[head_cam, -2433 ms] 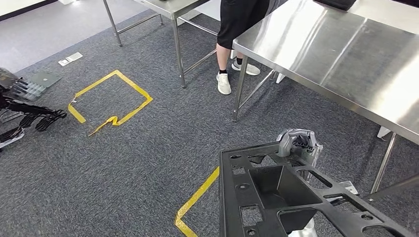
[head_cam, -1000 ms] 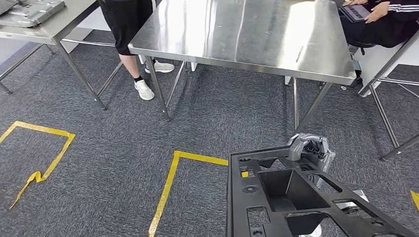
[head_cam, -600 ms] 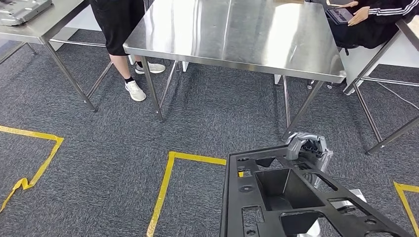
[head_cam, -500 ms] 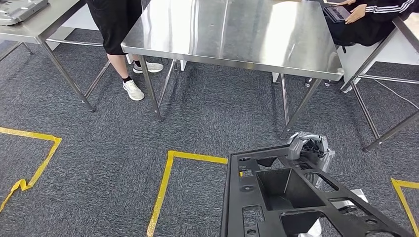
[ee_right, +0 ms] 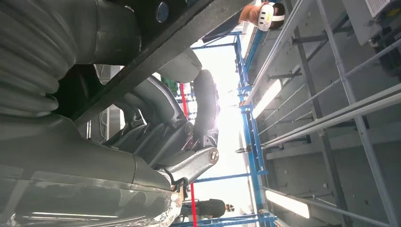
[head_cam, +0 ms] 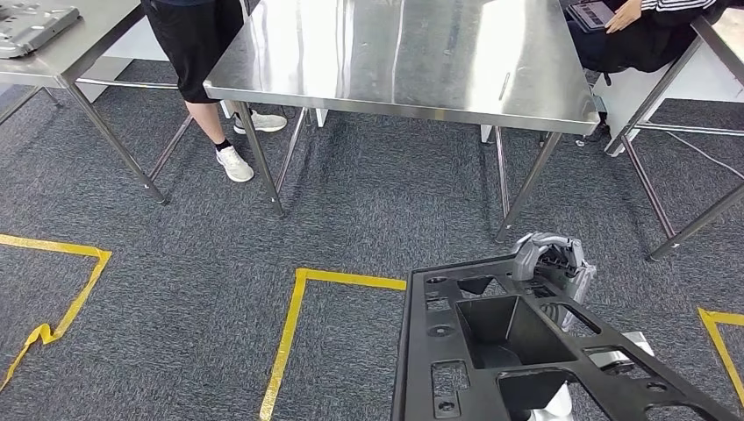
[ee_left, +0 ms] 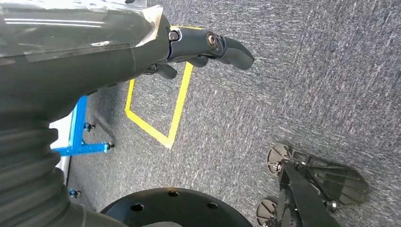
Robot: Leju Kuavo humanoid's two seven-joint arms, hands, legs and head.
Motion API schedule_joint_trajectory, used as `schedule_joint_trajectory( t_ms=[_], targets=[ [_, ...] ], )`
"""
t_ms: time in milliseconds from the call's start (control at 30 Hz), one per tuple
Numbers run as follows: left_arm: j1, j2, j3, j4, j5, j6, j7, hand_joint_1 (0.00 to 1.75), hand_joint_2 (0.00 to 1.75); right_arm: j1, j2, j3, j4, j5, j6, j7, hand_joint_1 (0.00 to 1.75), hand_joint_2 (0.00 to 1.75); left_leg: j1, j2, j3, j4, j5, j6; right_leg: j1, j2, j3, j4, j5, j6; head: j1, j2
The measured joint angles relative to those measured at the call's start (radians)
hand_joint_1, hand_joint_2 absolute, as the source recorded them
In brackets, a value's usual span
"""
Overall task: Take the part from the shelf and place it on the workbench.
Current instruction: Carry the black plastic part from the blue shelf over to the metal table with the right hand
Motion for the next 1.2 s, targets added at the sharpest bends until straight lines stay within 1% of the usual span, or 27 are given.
schedule_joint_trajectory(
  t_ms=[200, 233, 300, 333, 367, 433, 467, 500, 533, 600, 633, 667, 700, 733, 800, 833, 867, 900, 933, 967, 1000, 1033, 1067, 1100, 1133, 1167, 1200],
  targets=[
    [0.000, 0.000, -0.001, 0.000, 0.021, 0.024, 0.001, 0.00, 1.75, 0.000, 0.000, 0.001, 0.002, 0.005, -0.007, 0.000, 1.75, 1.75, -0.005, 0.000, -0.002, 0.001, 0.000, 0.001, -0.004, 0.000, 0.000, -0.001, 0.002, 0.001, 0.000, 0.000],
    [0.000, -0.001, -0.001, 0.000, 0.023, 0.027, 0.000, 0.00, 1.75, 0.000, 0.001, 0.001, 0.002, 0.006, -0.008, 0.000, 1.75, 1.75, -0.007, 0.000, -0.001, -0.001, 0.000, 0.003, -0.005, 0.000, 0.000, -0.002, 0.002, 0.002, 0.000, 0.000],
    [0.000, -0.003, -0.001, 0.000, 0.025, 0.031, 0.001, 0.00, 1.75, 0.000, 0.002, 0.001, 0.001, 0.008, -0.010, 0.001, 1.75, 1.75, -0.002, 0.002, 0.005, -0.013, 0.005, 0.010, -0.004, 0.000, -0.008, 0.010, -0.005, 0.006, 0.000, 0.000],
    [0.000, -0.005, -0.001, 0.000, 0.025, 0.033, 0.000, 0.00, 1.75, 0.000, 0.002, 0.001, 0.000, 0.010, -0.011, 0.001, 1.75, 1.75, 0.002, 0.003, 0.008, -0.019, 0.008, 0.014, -0.004, 0.001, -0.023, 0.039, -0.018, 0.006, 0.002, 0.000],
    [0.000, -0.006, 0.000, 0.000, 0.026, 0.034, 0.000, 0.00, 1.75, 0.000, 0.003, 0.001, 0.000, 0.011, -0.012, 0.001, 1.75, 1.75, 0.005, 0.005, 0.011, -0.023, 0.009, 0.017, -0.004, 0.001, -0.049, 0.089, -0.038, 0.005, 0.004, 0.000],
    [-0.001, -0.007, 0.001, 0.000, 0.032, 0.036, -0.002, 0.00, 1.75, 0.003, 0.002, 0.001, 0.000, 0.013, -0.015, 0.002, 1.75, 1.75, 0.006, 0.005, 0.012, -0.024, 0.006, 0.019, -0.007, 0.002, -0.124, 0.229, -0.087, 0.004, 0.009, 0.000],
    [0.000, -0.007, 0.002, 0.000, 0.035, 0.037, -0.002, 0.00, 1.75, 0.005, 0.002, 0.001, 0.000, 0.014, -0.016, 0.002, 1.75, 1.75, 0.006, 0.005, 0.014, -0.024, 0.003, 0.018, -0.009, 0.002, -0.154, 0.281, -0.099, 0.009, 0.010, 0.000],
    [0.000, -0.008, 0.003, 0.000, 0.037, 0.039, -0.003, 0.00, 1.75, 0.007, 0.001, 0.001, 0.000, 0.014, -0.017, 0.003, 1.75, 1.75, 0.008, 0.005, 0.017, -0.023, 0.000, 0.015, -0.012, 0.002, -0.167, 0.298, -0.095, 0.017, 0.010, 0.000],
    [0.000, -0.009, 0.003, 0.000, 0.039, 0.041, -0.004, 0.00, 1.75, 0.008, 0.001, 0.000, 0.000, 0.014, -0.017, 0.003, 1.75, 1.75, 0.010, 0.005, 0.023, -0.023, -0.004, 0.011, -0.016, 0.002, -0.157, 0.269, -0.074, 0.028, 0.011, 0.000],
    [0.000, -0.009, 0.004, 0.000, 0.039, 0.043, -0.004, 0.00, 1.75, 0.009, 0.001, 0.001, 0.000, 0.014, -0.019, 0.003, 1.75, 1.75, 0.015, 0.004, 0.038, -0.022, -0.017, -0.002, -0.024, -0.005, -0.092, 0.127, -0.011, 0.052, 0.015, 0.000],
    [0.000, -0.009, 0.005, 0.000, 0.040, 0.044, -0.004, 0.00, 1.75, 0.009, 0.001, 0.001, 0.000, 0.014, -0.019, 0.004, 1.75, 1.75, 0.015, 0.004, 0.043, -0.022, -0.024, -0.010, -0.024, -0.006, -0.059, 0.063, 0.010, 0.054, 0.022, 0.000],
    [0.000, -0.009, 0.005, 0.000, 0.040, 0.045, -0.004, 0.00, 1.75, 0.009, 0.002, 0.001, 0.000, 0.014, -0.019, 0.004, 1.75, 1.75, 0.013, 0.004, 0.047, -0.022, -0.030, -0.017, -0.023, -0.007, -0.039, 0.023, 0.019, 0.047, 0.027, 0.000],
    [0.000, -0.008, 0.006, 0.000, 0.040, 0.046, -0.004, 0.00, 1.75, 0.010, 0.002, 0.000, 0.000, 0.014, -0.020, 0.005, 1.75, 1.75, 0.012, 0.004, 0.050, -0.023, -0.035, -0.024, -0.020, -0.007, -0.030, 0.008, 0.016, 0.035, 0.032, 0.000],
    [-0.001, -0.009, 0.006, 0.000, 0.040, 0.047, -0.004, 0.00, 1.75, 0.010, 0.002, 0.000, 0.000, 0.014, -0.020, 0.005, 1.75, 1.75, 0.012, 0.005, 0.053, -0.026, -0.039, -0.029, -0.015, -0.001, -0.028, 0.008, 0.011, 0.020, 0.033, 0.000],
    [-0.002, -0.009, 0.006, 0.000, 0.040, 0.048, -0.005, 0.00, 1.75, 0.011, 0.003, -0.002, -0.003, 0.015, -0.020, 0.005, 1.75, 1.75, 0.017, 0.004, 0.062, -0.024, -0.049, -0.040, -0.018, 0.004, -0.014, 0.006, 0.001, -0.005, 0.032, 0.000],
    [-0.003, -0.009, 0.007, 0.000, 0.040, 0.049, -0.005, 0.00, 1.75, 0.010, 0.004, -0.002, -0.004, 0.015, -0.020, 0.005, 1.75, 1.75, 0.020, 0.001, 0.054, 0.001, -0.060, -0.044, -0.020, 0.006, -0.003, 0.004, -0.006, -0.017, 0.029, 0.000],
    [-0.004, -0.008, 0.007, 0.000, 0.040, 0.050, -0.005, 0.00, 1.75, 0.009, 0.006, -0.002, -0.005, 0.015, -0.021, 0.005, 1.75, 1.75, 0.021, -0.003, 0.029, 0.052, -0.078, -0.047, -0.023, 0.008, 0.010, 0.002, -0.013, -0.029, 0.026, 0.000],
    [-0.004, -0.008, 0.007, 0.000, 0.040, 0.050, -0.005, 0.00, 1.75, 0.008, 0.007, -0.002, -0.006, 0.015, -0.021, 0.004, 1.75, 1.75, 0.021, -0.008, -0.013, 0.125, -0.100, -0.047, -0.021, 0.008, 0.021, 0.002, -0.022, -0.038, 0.023, 0.000],
    [-0.003, -0.008, 0.008, 0.000, 0.040, 0.050, -0.006, 0.00, 1.75, 0.008, 0.008, -0.002, -0.006, 0.015, -0.021, 0.005, 1.75, 1.75, 0.020, -0.011, -0.068, 0.205, -0.121, -0.048, -0.018, 0.010, 0.030, 0.002, -0.031, -0.045, 0.020, 0.000],
    [-0.002, -0.007, 0.009, 0.000, 0.040, 0.050, -0.005, 0.00, 1.75, 0.009, 0.008, -0.002, -0.006, 0.015, -0.021, 0.005, 1.75, 1.75, 0.020, -0.013, -0.120, 0.269, -0.129, -0.047, -0.015, 0.013, 0.040, 0.002, -0.041, -0.048, 0.020, 0.000],
    [0.000, -0.007, 0.009, 0.000, 0.039, 0.050, -0.005, 0.00, 1.75, 0.010, 0.008, -0.002, -0.006, 0.015, -0.021, 0.005, 1.75, 1.75, 0.020, -0.014, -0.158, 0.298, -0.116, -0.046, -0.012, 0.017, 0.051, 0.002, -0.052, -0.048, 0.019, 0.000],
    [0.002, -0.007, 0.011, 0.000, 0.039, 0.050, -0.005, 0.00, 1.75, 0.011, 0.008, -0.002, -0.006, 0.015, -0.021, 0.005, 1.75, 1.75, 0.019, -0.014, -0.174, 0.286, -0.081, -0.042, -0.010, 0.021, 0.066, 0.002, -0.063, -0.048, 0.019, 0.000],
    [0.003, -0.007, 0.012, 0.000, 0.038, 0.050, -0.004, 0.00, 1.75, 0.011, 0.008, -0.002, -0.006, 0.015, -0.021, 0.005, 1.75, 1.75, 0.019, -0.015, -0.171, 0.235, -0.026, -0.037, -0.009, 0.025, 0.082, 0.002, -0.075, -0.046, 0.019, 0.000],
    [0.004, -0.007, 0.013, 0.000, 0.038, 0.050, -0.004, 0.00, 1.75, 0.011, 0.008, -0.002, -0.006, 0.015, -0.021, 0.005, 1.75, 1.75, 0.017, -0.017, -0.153, 0.167, 0.029, -0.030, -0.009, 0.028, 0.096, 0.000, -0.088, -0.044, 0.018, 0.000],
    [0.004, -0.006, 0.013, 0.000, 0.037, 0.050, -0.004, 0.00, 1.75, 0.011, 0.009, -0.002, -0.005, 0.015, -0.021, 0.005, 1.75, 1.75, 0.013, -0.019, -0.131, 0.108, 0.065, -0.024, -0.007, 0.030, 0.107, -0.001, -0.101, -0.039, 0.019, 0.000],
    [0.004, -0.006, 0.013, 0.000, 0.036, 0.050, -0.004, 0.00, 1.75, 0.010, 0.009, -0.001, -0.005, 0.015, -0.022, 0.005, 1.75, 1.75, 0.007, -0.020, -0.112, 0.063, 0.079, -0.018, -0.006, 0.033, 0.113, -0.004, -0.111, -0.033, 0.019, 0.000],
    [0.004, -0.005, 0.013, 0.000, 0.035, 0.049, -0.004, 0.00, 1.75, 0.010, 0.010, -0.001, -0.005, 0.015, -0.022, 0.006, 1.75, 1.75, 0.002, -0.020, -0.101, 0.041, 0.074, -0.012, -0.006, 0.034, 0.120, -0.008, -0.117, -0.026, 0.019, 0.000]
  ],
)
